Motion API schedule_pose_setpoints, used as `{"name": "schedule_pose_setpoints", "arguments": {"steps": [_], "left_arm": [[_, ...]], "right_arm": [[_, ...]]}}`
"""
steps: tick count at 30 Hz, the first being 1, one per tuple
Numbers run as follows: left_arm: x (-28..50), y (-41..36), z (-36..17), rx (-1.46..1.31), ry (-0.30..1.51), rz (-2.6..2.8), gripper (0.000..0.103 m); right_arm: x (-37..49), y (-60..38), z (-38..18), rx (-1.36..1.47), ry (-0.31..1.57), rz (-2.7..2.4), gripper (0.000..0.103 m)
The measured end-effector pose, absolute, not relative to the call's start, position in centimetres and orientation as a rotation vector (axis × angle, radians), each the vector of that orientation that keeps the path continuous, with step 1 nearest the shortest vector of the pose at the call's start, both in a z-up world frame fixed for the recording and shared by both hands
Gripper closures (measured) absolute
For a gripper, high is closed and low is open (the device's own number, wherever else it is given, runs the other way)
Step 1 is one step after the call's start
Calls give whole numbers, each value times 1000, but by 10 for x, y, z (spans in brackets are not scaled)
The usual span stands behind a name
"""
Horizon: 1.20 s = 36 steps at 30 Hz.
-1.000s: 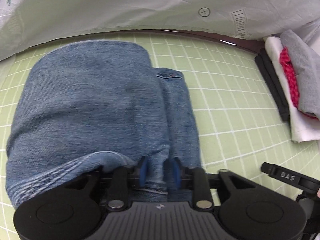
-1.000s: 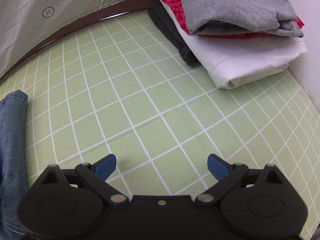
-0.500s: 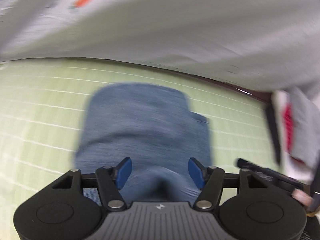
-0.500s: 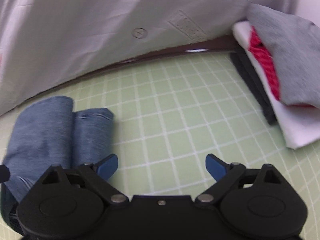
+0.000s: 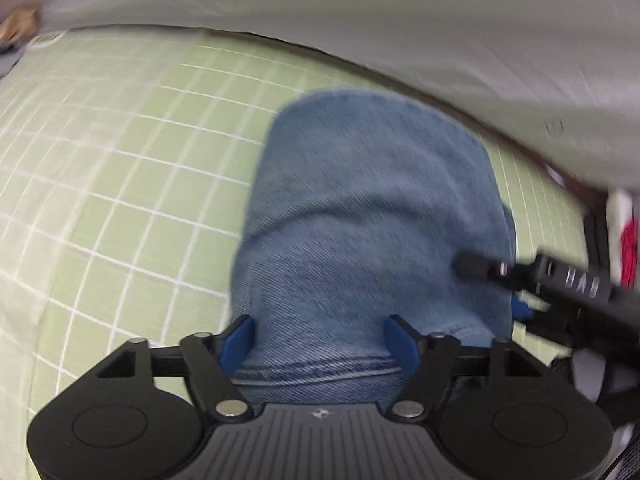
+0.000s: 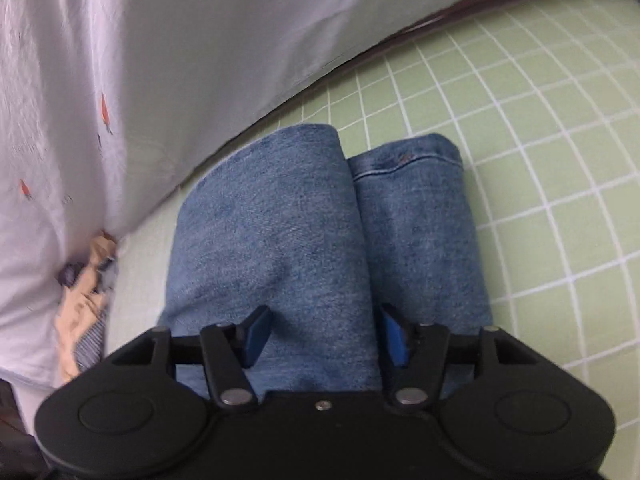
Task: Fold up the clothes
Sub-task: 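Grasp the folded jeans with both grippers and carry them onto the folded clothes stack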
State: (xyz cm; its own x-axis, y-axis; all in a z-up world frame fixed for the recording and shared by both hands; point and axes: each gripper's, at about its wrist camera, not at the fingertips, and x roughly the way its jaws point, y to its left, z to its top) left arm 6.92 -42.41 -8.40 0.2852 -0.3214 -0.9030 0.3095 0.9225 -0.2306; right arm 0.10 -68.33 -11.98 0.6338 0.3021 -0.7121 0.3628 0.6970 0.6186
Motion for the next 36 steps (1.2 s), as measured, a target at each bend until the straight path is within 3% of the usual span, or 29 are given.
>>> {"name": "schedule_pose_setpoints", "arguments": {"steps": [1, 5, 11, 15, 19, 21, 23, 27, 29, 31, 36], "left_arm": [[65, -430, -86, 36, 1197, -431, 25], [59, -434, -86, 72, 1182, -429, 23], [58, -424, -64, 5, 1161, -511, 23], [63, -411, -54, -82, 1145, -514, 23], [76, -409, -67, -51, 1171, -464, 21], [82, -412, -74, -30, 1186, -482, 21], [89, -416, -80, -19, 1190, -513, 16], [105, -421, -89, -46, 1195, -586, 11], [113, -424, -93, -63, 1204, -616, 12], [118, -432, -97, -56, 1207, -655, 12], [121, -447, -112, -116, 1265, -674, 10]], "right_arm": [[0, -684, -121, 841, 904, -28, 42], [-1, -679, -116, 818, 886, 0, 92], [-42, -693, -63, 863, 643, 71, 95], [-69, -705, -57, 768, 664, -42, 95], [-65, -712, -109, 695, 885, -186, 79], [-69, -714, -110, 737, 845, -177, 65], [-67, -715, -109, 738, 823, -168, 31], [-51, -716, -121, 716, 877, -166, 29], [-47, -718, -127, 724, 890, -168, 21], [-44, -718, -133, 758, 890, -150, 19], [-30, -712, -136, 782, 876, -108, 21]]}}
